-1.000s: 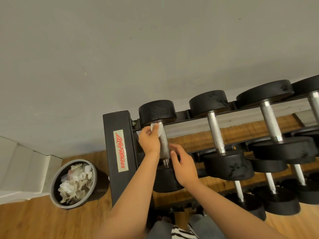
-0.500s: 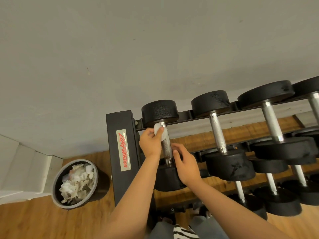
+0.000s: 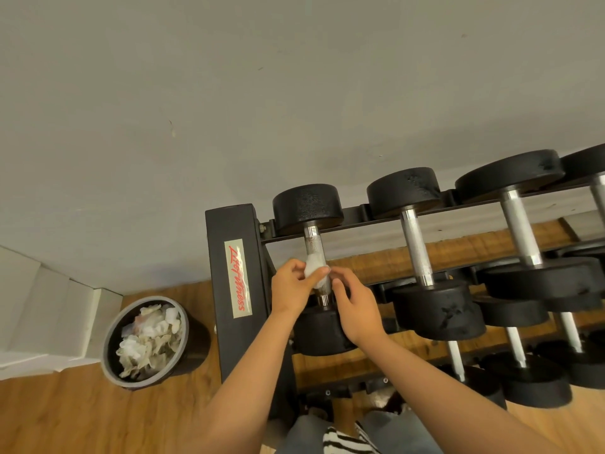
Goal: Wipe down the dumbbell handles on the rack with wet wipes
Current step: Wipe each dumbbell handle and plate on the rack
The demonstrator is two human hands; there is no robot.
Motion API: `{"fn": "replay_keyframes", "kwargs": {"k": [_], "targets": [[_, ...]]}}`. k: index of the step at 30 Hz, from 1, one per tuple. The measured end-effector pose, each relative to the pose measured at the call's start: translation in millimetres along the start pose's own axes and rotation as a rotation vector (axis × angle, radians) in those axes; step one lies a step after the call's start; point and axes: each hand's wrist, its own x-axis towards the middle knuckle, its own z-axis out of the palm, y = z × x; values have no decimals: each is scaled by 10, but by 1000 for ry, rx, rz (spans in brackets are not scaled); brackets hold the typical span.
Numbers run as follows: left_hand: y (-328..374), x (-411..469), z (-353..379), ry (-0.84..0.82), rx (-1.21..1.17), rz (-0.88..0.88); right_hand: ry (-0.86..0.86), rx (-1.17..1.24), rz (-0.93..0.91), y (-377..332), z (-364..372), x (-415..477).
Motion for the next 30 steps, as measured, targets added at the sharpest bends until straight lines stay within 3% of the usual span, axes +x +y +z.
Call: {"fn": "replay_keyframes", "kwargs": {"k": [5,11,19,30], "targets": [[-38,-121,-64,-9,-8,7,-3,4,-8,-16,-6,-4],[10,-166,-145,-182,241,-49,-1,20,-1,-11,-6,-2],[33,-208,-152,-157,349,-16,8,5,-2,-5,-8,-1],[-38,-199,-92,-38,218,26,3,26,1,-15,-10,-11]]}}
